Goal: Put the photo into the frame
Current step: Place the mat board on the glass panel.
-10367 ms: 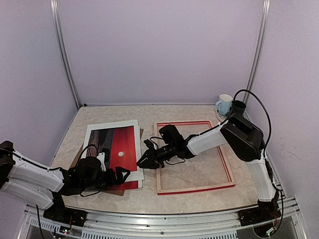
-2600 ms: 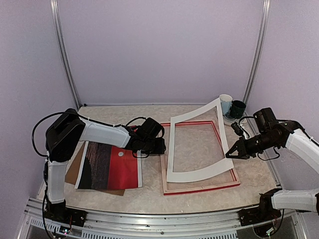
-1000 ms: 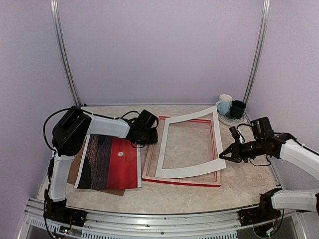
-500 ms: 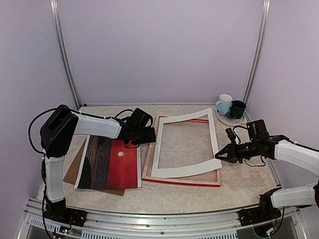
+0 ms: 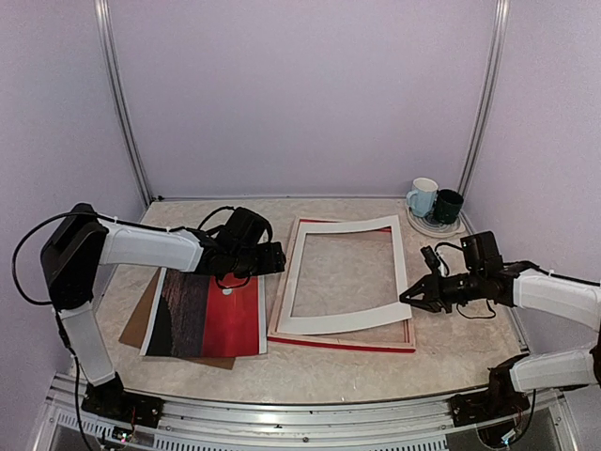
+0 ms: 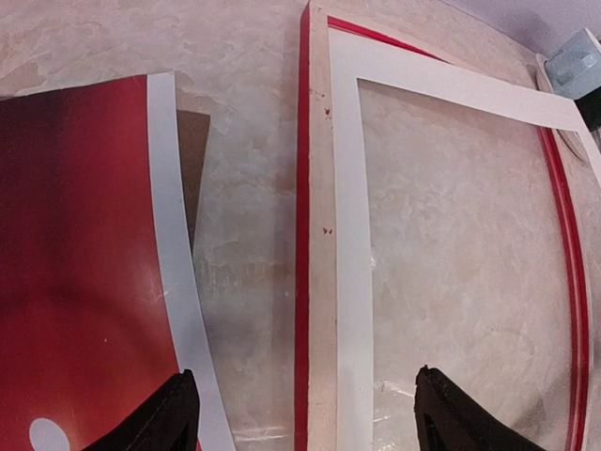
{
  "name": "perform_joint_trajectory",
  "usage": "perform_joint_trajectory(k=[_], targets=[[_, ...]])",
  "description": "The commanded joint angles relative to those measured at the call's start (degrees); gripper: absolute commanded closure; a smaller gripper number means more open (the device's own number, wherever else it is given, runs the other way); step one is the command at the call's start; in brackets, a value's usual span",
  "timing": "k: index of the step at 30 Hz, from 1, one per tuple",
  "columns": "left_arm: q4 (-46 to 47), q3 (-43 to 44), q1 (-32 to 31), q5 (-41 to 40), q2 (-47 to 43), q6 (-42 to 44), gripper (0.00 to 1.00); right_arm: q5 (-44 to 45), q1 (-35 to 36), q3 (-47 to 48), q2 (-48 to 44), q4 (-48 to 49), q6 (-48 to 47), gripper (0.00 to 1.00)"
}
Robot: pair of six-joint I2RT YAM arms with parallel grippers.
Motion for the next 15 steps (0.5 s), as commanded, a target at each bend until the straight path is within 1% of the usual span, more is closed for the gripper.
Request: perform_joint_trajectory(k=[1,6,8,11,15], targets=[[2.1,-4.0,-1.0,-2.2,-5.0,-1.0,0.21,0.1,1.0,-1.2,0.1,2.1,0.7,0.89],[2.3,-7.7,-1.9,-3.2,-8.1,-1.9,0.20,0.8,1.3,-1.8,0.2,2.4,0.7,0.85],[2.7,-9.4,-2.0,-3.3,-9.4,-2.3,0.20,0.9,1.5,-1.9,0.4,2.3,0.6,0.82],[3.4,-11.7,-2.0,-3.4,-11.2,-2.7,0.17,1.9,1.6,-1.3,0.3,0.6,-0.2,0.71],[3.1,-13.7,-1.8,-3.9,-13.1,-2.7,0.12,6.0,1.7,1.9,-1.5,-6.3,-4.4,0.53]])
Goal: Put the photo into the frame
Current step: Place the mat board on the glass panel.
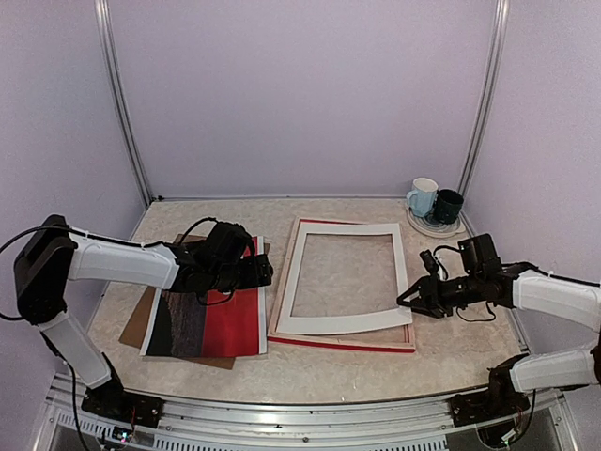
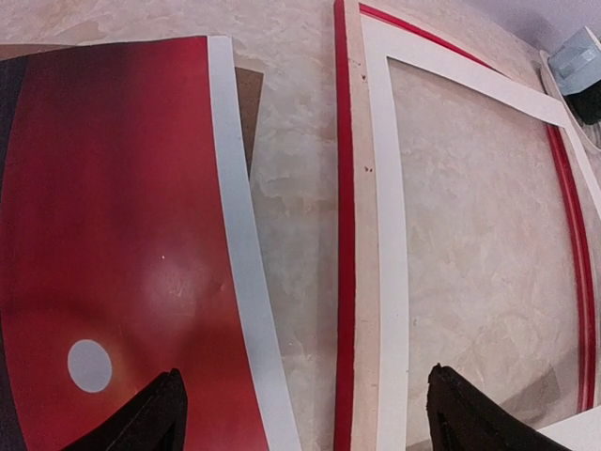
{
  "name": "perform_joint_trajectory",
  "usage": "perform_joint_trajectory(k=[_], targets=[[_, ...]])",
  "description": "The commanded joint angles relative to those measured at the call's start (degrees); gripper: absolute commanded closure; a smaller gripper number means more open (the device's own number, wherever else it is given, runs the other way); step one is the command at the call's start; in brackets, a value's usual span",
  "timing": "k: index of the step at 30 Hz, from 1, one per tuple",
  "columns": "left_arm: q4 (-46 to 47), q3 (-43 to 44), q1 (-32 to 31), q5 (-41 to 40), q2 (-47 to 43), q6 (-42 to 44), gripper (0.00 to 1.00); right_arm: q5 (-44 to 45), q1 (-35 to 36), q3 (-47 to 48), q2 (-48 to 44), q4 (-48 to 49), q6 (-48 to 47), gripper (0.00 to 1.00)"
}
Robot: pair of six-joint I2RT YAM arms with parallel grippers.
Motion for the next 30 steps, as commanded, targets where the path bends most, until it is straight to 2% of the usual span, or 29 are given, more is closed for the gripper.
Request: perform_joint_trajectory(k=[1,7,10,11,13,21,30], targets=[[1.0,-2.2,-0.1,-1.5,-3.4,-0.6,0.10,5.5,0.5,3.5,-2.1,-7.6,-4.8,0.50],[1.0,-5.2,-0.1,-2.2,-6.7,-0.6,0.05,14.9,0.5,8.6,-3.4,-16.8,-10.1,0.34],[0.5,-6.8,-0.3,-2.5,-8.5,-0.6,0.04,16.5,0.5,9.6,-3.6,-18.7,-11.5,0.25],[0.2,-7.3,-0.4,-2.8,-9.2,-0.6,0.03,16.2,0.5,9.6,-3.7,-18.6,-11.6,0.20],[-0.2,-8.4,-0.6,-3.3,-10.7,-0.5,0.02,16.4,0.5,9.6,-4.0,-18.3,-11.6,0.02],[-4.3,-11.4,-4.0,-7.5,-16.7,0.7,0.01,22.3,0.5,12.4,-4.4,-15.6,-11.3,0.01],[-2.6,-15.1,-5.4,-6.5,-18.2,-1.0,0.01,23.7,0.5,18.4,10.8,-8.4,-9.8,0.01]])
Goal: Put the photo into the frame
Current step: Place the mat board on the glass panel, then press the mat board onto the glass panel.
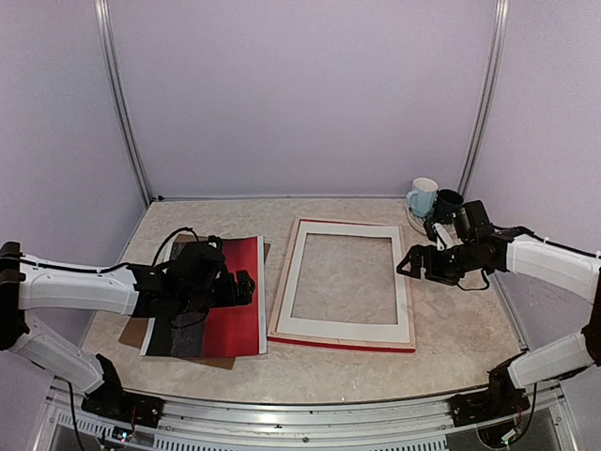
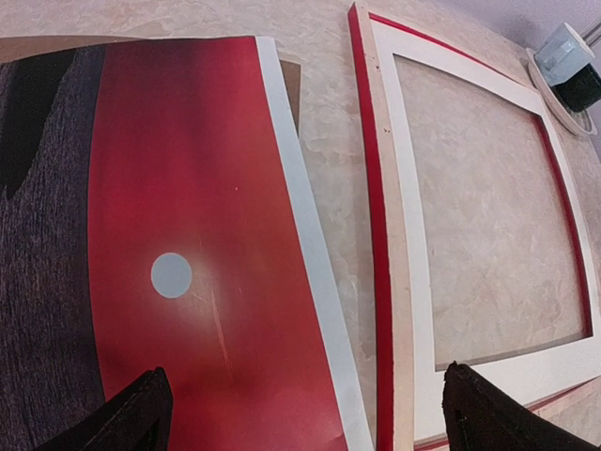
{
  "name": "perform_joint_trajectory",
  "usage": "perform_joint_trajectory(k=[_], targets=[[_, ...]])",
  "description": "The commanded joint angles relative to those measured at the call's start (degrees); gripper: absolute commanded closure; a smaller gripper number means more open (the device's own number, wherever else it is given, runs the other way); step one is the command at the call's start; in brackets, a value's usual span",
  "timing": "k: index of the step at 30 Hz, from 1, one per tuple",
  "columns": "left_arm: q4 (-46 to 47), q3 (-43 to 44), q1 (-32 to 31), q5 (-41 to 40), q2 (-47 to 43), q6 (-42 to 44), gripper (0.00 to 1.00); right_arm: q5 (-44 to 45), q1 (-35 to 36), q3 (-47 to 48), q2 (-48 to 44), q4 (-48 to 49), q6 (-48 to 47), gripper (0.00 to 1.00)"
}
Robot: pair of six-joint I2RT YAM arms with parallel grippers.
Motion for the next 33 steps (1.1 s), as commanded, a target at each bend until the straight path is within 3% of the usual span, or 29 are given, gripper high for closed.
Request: perform_joint_trajectory(k=[1,17,27,33], targets=[[0.5,-1.9,-1.4,-0.7,-0.5,-1.1,0.01,1.9,0.5,2.5,6.4,5.1,1.2,0.01],[2.4,-4.6,-2.9,-0.3,0.2,-2.3,0.01,1.6,4.0,8.1,23.6,11.7,3.4,0.01],[3.0,-5.8,-3.0,-0.4,0.1,-2.8,0.01,3.6,6.1,9.9,27.9,11.1,2.8,0.01],[2.5,-5.9,-3.0,-0.5,-0.7,-2.2,0.01,5.7,7.6,12.0,25.3,8.3,1.7,0.01]])
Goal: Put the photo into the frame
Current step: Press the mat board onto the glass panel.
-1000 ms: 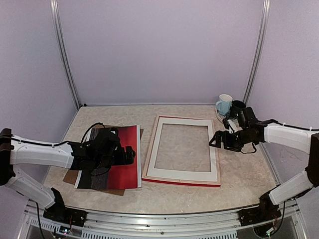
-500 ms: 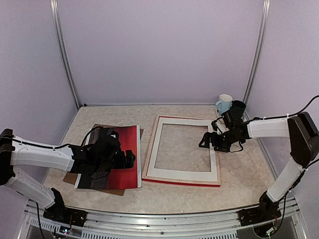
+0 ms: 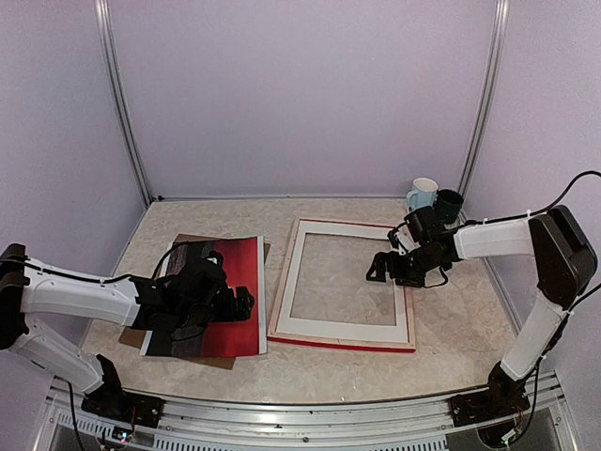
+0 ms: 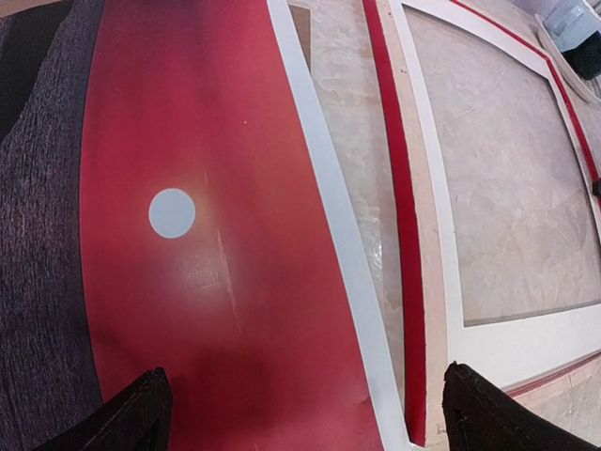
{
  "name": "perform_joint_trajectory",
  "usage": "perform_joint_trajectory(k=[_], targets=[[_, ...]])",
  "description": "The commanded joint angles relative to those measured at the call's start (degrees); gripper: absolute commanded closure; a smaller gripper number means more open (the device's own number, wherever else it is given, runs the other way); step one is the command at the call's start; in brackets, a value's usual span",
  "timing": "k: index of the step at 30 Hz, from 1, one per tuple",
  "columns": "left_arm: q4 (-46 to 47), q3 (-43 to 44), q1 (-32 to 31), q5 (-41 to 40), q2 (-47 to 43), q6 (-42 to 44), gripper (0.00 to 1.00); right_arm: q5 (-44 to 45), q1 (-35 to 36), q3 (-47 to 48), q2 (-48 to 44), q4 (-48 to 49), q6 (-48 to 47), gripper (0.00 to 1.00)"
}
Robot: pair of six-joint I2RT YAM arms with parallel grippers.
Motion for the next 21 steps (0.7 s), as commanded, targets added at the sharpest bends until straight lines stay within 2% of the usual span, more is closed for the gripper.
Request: perform_joint_trajectory(k=[1,6,10,13,18,21], targets=[[0.3,-0.3,-0.3,-0.6,-1.1,0.7,0.01,4.1,1.7,3.3,-2.9,-3.4,-1.6,0.01],[-2.0,0.2,-0.4,-2.0,-3.3,3.1,0.01,17.4,4.8,6.2,-9.5,-7.4,-5.2,0.01],[-2.9,-0.6,-1.0,-4.2,-6.0,5.2,0.01,19.6,4.9,2.7,-16.7,-2.7,-7.8,0.01],[-3.0,-2.1,-1.9,-5.9,-8.6,6.6,0.01,18.1,4.7,-1.1,-20.7,0.7,-7.7,0.01],[-3.3,-3.9,-4.0,-5.8,-12.4,10.0,0.01,6.9,4.4,-4.7,-23.5,6.0,-7.8,0.01],[-4.4,-4.4,-6.3,-6.0,-14.0,12.3,0.01,3.9,4.5,-4.7,-23.1,6.0,-7.2,0.01]])
